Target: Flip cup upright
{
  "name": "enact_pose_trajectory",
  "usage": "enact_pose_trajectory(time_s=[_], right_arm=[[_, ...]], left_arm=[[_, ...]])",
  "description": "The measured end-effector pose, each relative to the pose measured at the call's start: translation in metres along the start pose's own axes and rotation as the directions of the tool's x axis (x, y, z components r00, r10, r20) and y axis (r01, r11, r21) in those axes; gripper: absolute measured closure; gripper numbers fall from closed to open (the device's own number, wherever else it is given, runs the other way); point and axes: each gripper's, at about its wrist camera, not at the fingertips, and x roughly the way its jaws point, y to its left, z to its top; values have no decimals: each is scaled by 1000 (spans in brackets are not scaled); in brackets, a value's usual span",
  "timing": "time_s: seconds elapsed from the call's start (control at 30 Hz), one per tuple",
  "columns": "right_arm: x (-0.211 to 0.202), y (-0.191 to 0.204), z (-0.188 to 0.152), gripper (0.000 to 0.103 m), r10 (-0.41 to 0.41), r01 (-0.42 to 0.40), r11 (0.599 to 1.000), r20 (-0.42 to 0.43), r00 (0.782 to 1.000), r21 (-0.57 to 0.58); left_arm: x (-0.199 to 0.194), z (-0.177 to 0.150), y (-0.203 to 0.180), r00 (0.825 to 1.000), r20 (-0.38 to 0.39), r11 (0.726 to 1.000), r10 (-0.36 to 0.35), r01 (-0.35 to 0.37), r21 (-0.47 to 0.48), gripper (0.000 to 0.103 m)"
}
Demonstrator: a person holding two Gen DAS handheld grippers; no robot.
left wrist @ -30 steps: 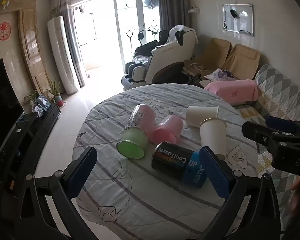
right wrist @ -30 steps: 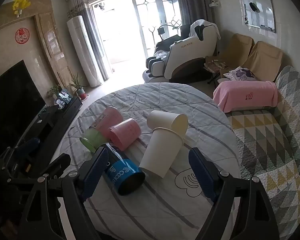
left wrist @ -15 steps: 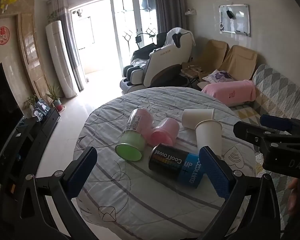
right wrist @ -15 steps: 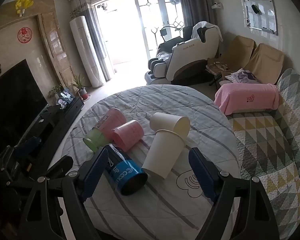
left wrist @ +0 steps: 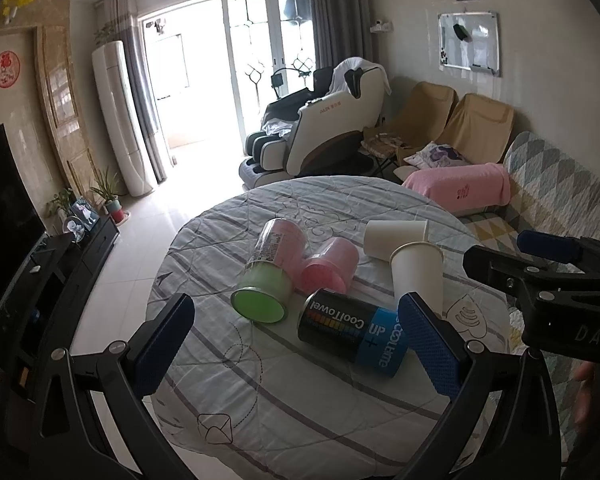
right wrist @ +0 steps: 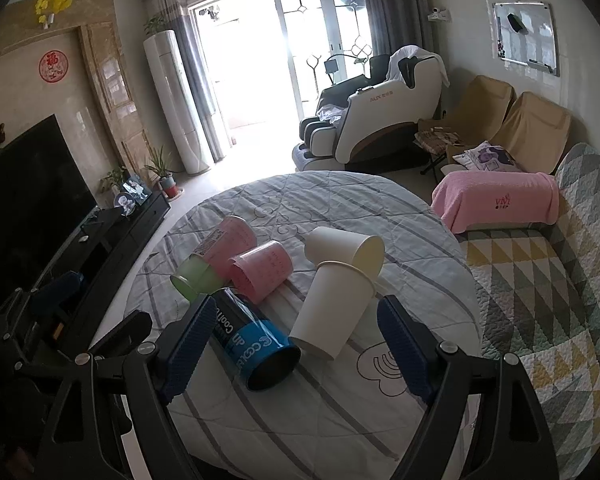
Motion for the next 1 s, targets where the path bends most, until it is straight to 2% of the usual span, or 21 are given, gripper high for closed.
enact_pose_trajectory(time_s=[0.73, 1.0], right_arm=[[2, 7, -2, 19, 1, -1, 1000, -7, 1000, -19], [-3, 6, 2, 19, 30, -29, 1000, 37, 999, -12]], left_arm=[[0, 0, 4, 1000, 6, 1000, -3, 3, -14, 0], [-4, 1, 12, 997, 76, 999, -8, 12, -50, 0]])
